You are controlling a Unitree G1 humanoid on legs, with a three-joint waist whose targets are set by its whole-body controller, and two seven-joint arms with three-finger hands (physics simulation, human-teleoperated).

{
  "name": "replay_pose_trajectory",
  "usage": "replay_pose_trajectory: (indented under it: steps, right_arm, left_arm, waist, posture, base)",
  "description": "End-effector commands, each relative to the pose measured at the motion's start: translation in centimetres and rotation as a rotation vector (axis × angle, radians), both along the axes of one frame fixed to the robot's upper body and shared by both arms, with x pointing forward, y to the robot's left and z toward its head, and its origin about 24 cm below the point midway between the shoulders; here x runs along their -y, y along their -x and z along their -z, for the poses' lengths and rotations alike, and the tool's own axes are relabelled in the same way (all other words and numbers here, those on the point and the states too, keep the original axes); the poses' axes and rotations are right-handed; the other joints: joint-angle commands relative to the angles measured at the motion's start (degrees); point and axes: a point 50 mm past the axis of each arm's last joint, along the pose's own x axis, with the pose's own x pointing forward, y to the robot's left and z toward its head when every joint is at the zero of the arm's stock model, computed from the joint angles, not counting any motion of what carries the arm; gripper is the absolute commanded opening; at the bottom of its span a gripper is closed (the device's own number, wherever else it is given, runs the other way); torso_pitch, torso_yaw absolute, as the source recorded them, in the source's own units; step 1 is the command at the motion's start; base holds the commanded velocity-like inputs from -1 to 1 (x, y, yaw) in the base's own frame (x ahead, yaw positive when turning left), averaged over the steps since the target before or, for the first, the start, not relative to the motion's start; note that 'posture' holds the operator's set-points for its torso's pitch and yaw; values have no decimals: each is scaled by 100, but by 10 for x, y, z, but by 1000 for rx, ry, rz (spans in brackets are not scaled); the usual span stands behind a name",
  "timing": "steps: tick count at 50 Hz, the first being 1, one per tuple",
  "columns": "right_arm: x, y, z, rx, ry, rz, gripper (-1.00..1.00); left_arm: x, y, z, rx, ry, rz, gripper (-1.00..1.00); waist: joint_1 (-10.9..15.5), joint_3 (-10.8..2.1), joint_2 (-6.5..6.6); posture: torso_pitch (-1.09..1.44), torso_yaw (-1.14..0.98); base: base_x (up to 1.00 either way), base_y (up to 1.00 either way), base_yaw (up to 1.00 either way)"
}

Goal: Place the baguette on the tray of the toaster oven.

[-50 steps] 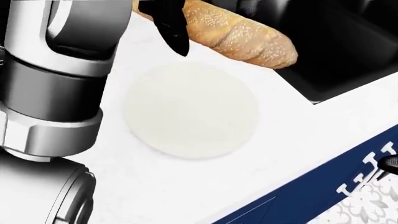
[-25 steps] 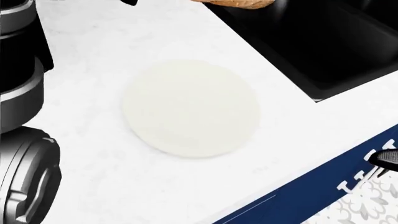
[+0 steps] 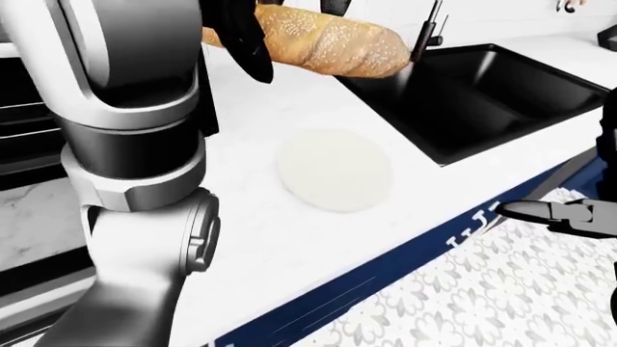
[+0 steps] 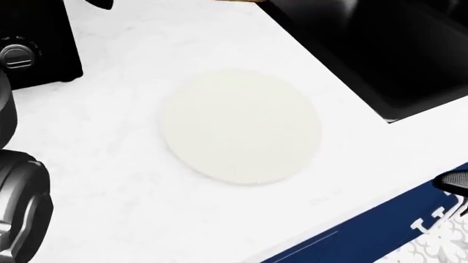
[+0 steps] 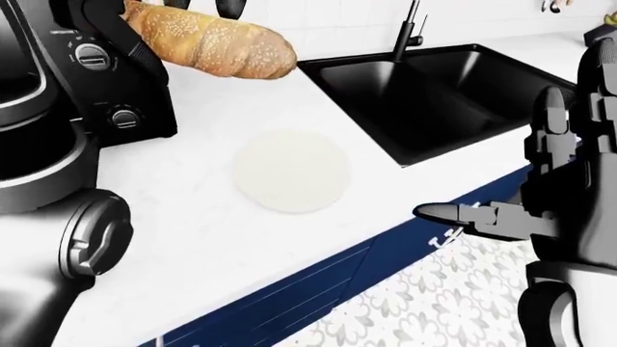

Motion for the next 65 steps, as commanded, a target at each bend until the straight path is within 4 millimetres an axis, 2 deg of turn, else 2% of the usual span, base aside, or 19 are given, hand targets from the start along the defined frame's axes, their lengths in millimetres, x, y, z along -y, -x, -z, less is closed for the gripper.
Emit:
replay_pose_trajectory:
  steps: [1,10,24,36,46,59,65]
  right_arm:
    - [-2,4,-9,57,32,8,100]
    - [-3,3,-11,56,39,6,100]
    - [-2,-17,-51,70,136,-11,100]
    - [-5,-24,-59,76,160,-26,100]
    - [-10,-28,-58,72,158,-39,100]
    - [-13,-31,-56,69,157,-38,100]
    - [-12,-30,-56,71,153,-36,100]
  left_arm:
    - [-2,11,-10,61,21,1,-100]
    - [-10,14,-13,71,33,-25,-100]
    - [-22,16,-12,73,43,-59,-100]
    - [-33,16,-13,82,60,-92,-100]
    - [-43,16,-10,87,74,-115,-100]
    - [-51,8,-10,98,77,-144,-100]
    - [-54,3,-12,109,87,-153,-100]
  waist:
    - [16,-119,1]
    - [215,-90,10]
    - [584,-21,-10]
    - [1004,49,-10]
    - [1457,132,5]
    - [2317,262,6]
    - [2612,291,11]
  posture:
    - [0,-33]
    - [0,-28]
    - [0,-21]
    - [0,-15]
    - [0,-10]
    - [0,-4]
    - [0,-1]
  base:
    - [0,0,0]
    - [0,0,0]
    - [0,0,0]
    - [0,0,0]
    - [0,0,0]
    - [0,0,0]
    - [0,0,0]
